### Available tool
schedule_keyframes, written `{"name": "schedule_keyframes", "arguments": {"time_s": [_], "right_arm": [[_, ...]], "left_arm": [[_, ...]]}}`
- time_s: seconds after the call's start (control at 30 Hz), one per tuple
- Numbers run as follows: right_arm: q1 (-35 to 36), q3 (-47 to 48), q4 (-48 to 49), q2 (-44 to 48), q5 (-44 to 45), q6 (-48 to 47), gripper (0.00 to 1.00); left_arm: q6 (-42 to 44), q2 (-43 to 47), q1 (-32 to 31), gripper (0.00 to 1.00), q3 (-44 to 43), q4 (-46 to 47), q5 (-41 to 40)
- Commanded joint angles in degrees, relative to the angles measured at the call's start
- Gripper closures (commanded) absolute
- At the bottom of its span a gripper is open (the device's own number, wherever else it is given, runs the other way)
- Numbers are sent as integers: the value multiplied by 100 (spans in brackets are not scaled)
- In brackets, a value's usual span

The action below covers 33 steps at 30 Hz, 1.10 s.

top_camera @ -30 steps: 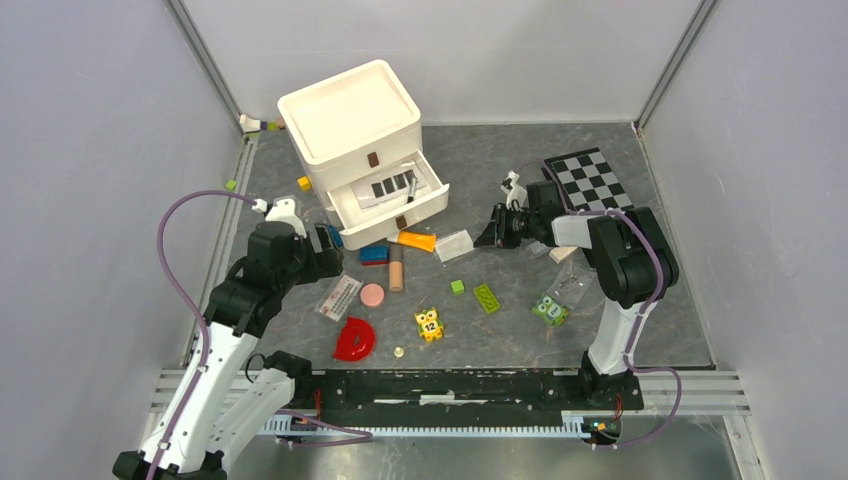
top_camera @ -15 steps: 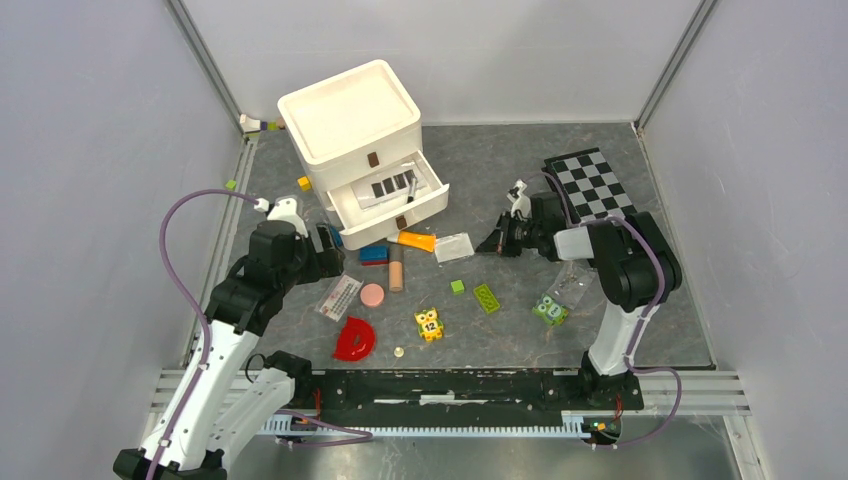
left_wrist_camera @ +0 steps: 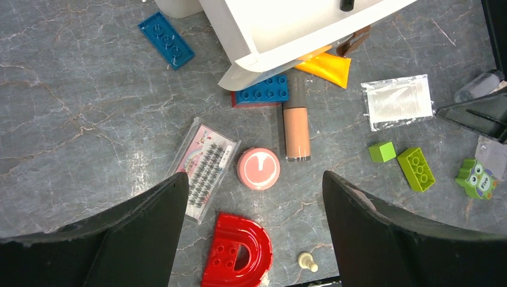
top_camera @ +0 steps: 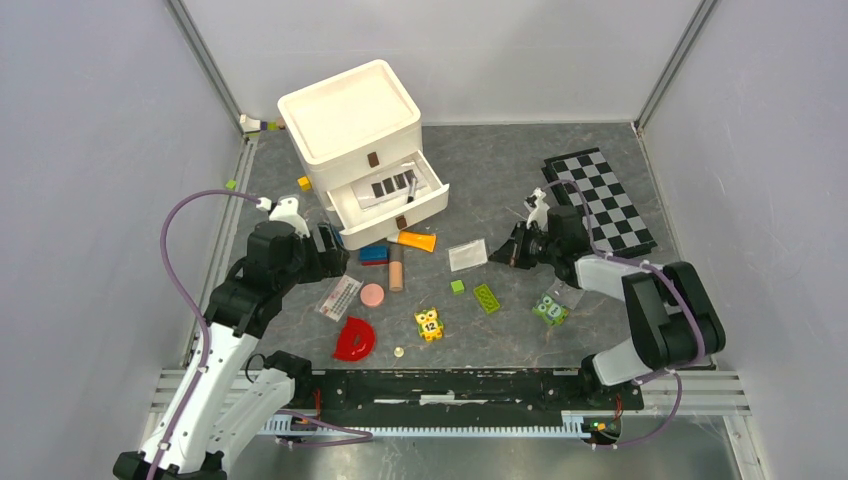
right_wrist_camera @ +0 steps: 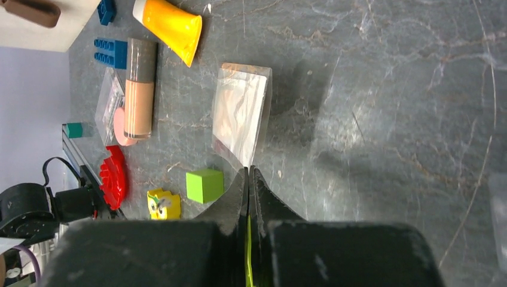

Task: Organize the makeup
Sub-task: Pick up the makeup from the center of the board.

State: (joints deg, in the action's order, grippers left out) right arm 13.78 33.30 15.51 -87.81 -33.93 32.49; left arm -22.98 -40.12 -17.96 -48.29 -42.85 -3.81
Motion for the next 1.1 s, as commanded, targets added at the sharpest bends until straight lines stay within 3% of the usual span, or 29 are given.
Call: {"name": "schedule_keyframes", "arguments": {"time_s": [0.0, 0.33, 0.53, 0.73, 0.83, 1.07], "right_arm": [[37, -351, -213, 662, 266, -159, 100], [235, -1307, -392, 2025, 403, 198, 100], [264, -1612, -466, 2395, 565, 308, 99], [265, -1719, -659, 2450, 1048, 254, 61], [265, -1893, -483, 2514, 1197, 495, 48], [265, -2346, 305, 2581, 1466, 1534, 36]], "left_arm": [[67, -11, 8, 12, 13, 251, 126], [57, -8, 3, 12, 23, 247, 66], [53, -12, 3, 12, 22, 242, 56], [48, 28, 5, 12, 30, 243, 57], [40, 59, 4, 12, 39, 247, 45], [39, 41, 3, 12, 39, 242, 50]]}}
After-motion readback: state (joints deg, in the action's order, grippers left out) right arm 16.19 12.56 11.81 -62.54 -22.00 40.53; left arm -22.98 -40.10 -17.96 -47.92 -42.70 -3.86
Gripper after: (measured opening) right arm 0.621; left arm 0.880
